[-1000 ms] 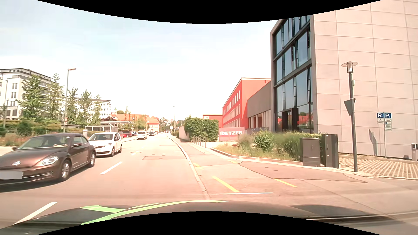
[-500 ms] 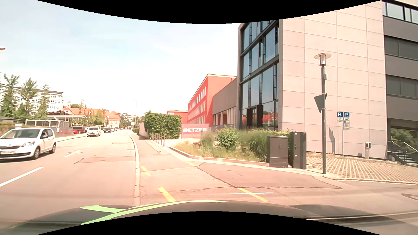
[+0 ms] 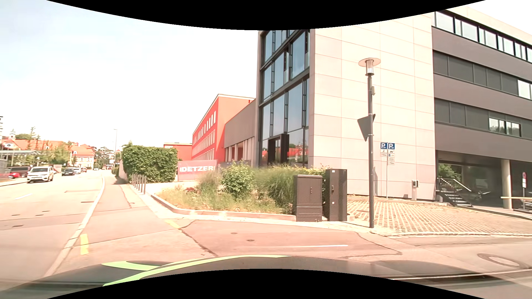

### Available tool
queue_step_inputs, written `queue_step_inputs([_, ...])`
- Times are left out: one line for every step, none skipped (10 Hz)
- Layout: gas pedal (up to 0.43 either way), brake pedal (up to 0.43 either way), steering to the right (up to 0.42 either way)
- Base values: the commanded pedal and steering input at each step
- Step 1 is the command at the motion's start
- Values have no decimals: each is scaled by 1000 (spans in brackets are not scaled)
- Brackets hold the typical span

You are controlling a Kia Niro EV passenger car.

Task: Follow the waypoints while adhering to traffic rules and regulations

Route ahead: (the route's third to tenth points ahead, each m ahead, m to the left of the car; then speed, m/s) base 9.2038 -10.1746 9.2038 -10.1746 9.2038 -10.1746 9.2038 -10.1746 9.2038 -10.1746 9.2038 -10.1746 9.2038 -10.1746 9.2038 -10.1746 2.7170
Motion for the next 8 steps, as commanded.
queue_step_inputs([0,0,519])
queue_step_inputs([0,0,523])
queue_step_inputs([0,0,523])
queue_step_inputs([0,0,523])
queue_step_inputs([0,0,523])
queue_step_inputs([0,0,522])
queue_step_inputs([0,0,522])
queue_step_inputs([0,0,519])
